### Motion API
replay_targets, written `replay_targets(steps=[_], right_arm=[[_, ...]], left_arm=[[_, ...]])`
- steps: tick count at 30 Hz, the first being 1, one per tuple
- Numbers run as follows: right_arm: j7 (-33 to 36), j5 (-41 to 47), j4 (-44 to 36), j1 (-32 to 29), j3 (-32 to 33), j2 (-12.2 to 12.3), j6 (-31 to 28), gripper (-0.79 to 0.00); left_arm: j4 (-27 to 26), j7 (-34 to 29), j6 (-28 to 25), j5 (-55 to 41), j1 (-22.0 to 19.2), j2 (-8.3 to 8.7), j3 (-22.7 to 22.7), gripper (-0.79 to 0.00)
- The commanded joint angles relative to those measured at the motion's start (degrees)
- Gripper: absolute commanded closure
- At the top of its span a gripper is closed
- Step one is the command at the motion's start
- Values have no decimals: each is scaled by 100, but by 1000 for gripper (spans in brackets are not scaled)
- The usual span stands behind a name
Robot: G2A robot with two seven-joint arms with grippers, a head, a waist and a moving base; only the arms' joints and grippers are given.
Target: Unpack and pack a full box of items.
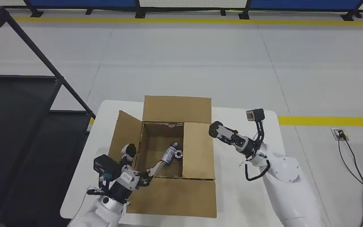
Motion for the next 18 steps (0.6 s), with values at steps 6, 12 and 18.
replay_targets(steps=[6, 12, 18], right_arm=[[-88, 126, -400, -952, 780, 169, -87, -785], [-174, 98, -414, -1242, 987, 244, -24, -785], [-142, 246, -378, -1356, 1112, 307, -107, -785]], left_arm=[[1040, -1124, 130, -380, -1095, -115, 865, -785], [1766, -2027, -106, -1160, -1739, -188, 1250, -785], [2170, -2691, -293, -1930, -2175, -241, 1475, -785]])
